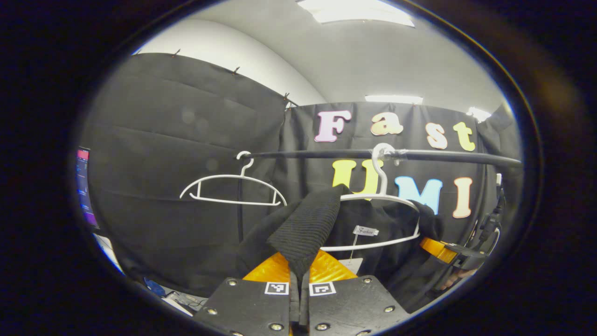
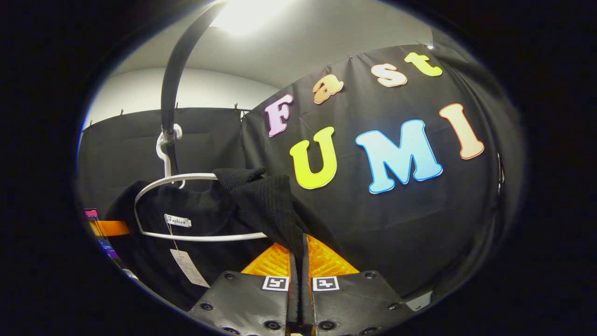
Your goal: Grasp the clothes on the hanger with both hands and then place them into the laundry hamper below.
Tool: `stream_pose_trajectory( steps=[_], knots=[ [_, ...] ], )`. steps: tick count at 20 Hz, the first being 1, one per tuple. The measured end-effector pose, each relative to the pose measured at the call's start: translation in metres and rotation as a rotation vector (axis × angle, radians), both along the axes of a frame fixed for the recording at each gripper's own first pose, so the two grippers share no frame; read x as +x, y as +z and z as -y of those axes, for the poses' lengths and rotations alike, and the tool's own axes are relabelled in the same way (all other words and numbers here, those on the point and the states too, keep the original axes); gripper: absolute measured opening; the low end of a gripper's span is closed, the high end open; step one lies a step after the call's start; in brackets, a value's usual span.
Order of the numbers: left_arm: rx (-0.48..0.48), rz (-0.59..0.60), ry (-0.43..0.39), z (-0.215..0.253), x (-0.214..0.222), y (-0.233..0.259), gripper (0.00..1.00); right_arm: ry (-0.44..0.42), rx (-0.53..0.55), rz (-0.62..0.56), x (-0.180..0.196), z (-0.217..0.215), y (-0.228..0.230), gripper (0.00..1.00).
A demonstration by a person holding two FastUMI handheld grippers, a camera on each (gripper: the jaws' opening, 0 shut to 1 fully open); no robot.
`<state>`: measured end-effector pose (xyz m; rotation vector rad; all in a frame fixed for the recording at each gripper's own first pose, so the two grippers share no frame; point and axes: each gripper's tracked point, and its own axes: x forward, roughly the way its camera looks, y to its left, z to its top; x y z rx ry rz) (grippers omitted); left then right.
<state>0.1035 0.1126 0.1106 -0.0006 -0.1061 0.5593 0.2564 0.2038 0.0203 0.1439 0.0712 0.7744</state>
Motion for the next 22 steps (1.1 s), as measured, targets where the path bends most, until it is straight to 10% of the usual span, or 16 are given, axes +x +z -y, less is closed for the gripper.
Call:
stream_pose_trajectory(
  steps=[22],
  knots=[
    [0.127,0.03,-0.166,-0.098,0.005,0.055,0.01,-0.329,-0.069,0.335,0.043,0.033,0.035,0.04]
  ],
)
